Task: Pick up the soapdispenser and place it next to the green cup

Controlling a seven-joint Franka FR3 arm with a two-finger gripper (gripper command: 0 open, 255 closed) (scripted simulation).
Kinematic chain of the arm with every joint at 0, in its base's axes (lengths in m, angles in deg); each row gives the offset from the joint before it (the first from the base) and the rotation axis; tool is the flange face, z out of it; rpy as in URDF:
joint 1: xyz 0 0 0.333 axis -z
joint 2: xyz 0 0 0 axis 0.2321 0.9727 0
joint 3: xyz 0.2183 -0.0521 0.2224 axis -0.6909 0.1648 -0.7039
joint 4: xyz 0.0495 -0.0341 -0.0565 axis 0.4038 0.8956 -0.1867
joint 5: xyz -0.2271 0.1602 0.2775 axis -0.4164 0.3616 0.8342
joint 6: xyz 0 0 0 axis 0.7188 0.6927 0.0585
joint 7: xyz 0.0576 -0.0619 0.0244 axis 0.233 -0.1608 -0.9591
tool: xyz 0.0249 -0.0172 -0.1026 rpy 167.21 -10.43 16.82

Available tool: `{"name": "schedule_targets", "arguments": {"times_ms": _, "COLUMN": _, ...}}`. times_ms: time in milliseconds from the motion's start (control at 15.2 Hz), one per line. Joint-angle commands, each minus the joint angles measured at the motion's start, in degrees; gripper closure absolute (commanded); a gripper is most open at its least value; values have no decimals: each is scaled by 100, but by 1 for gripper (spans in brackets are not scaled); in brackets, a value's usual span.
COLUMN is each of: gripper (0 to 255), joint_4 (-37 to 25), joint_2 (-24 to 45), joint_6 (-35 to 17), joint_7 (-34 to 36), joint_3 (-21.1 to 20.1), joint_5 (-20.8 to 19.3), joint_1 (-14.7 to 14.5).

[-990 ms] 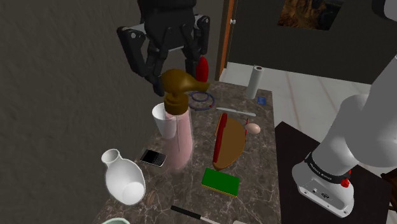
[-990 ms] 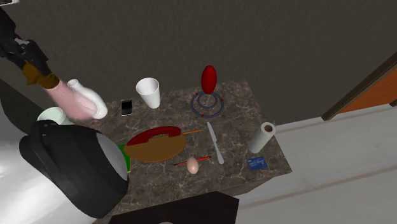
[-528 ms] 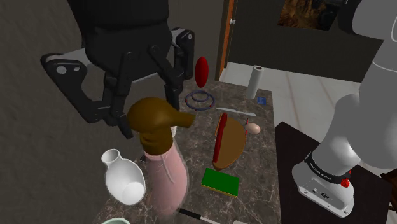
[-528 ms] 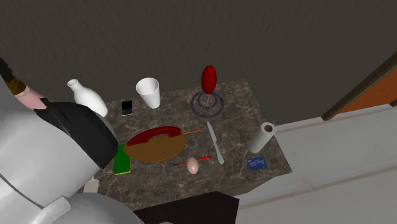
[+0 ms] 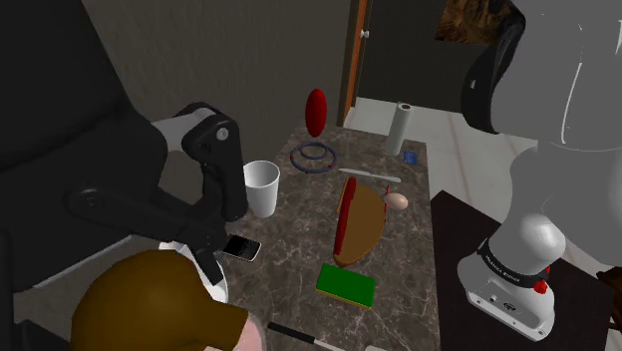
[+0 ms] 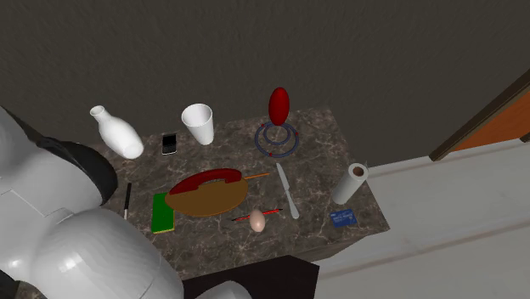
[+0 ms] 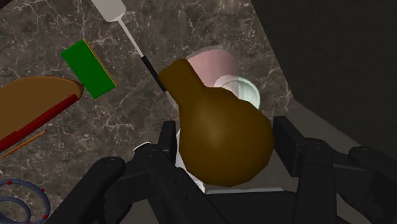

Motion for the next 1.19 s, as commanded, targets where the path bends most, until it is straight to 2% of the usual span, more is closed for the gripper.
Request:
{"name": "schedule_targets", "arguments": {"times_ms": 0, "gripper": 255, "joint_4": 240, "joint_2": -32, "joint_6": -185, "joint_7": 164, "joint_3": -30, "joint_5": 25, "joint_1": -31}}
{"name": "schedule_targets", "arguments": {"times_ms": 198, "gripper": 255, "joint_4": 1113, "joint_2": -365, "joint_6": -688, "joint_7": 193, "joint_3": -133, "joint_5": 231, "joint_1": 357}}
{"name": "schedule_targets", "arguments": {"times_ms": 462, "gripper": 255, "joint_4": 1916, "joint_2": -644, "joint_6": -1202, "joint_7": 188, "joint_3": -193, "joint_5": 411, "joint_1": 675}}
{"name": "schedule_targets", "arguments": {"times_ms": 1122, "gripper": 255, "joint_4": 3292, "joint_2": -1018, "joint_6": -2211, "joint_7": 147, "joint_3": -241, "joint_5": 647, "joint_1": 1113}}
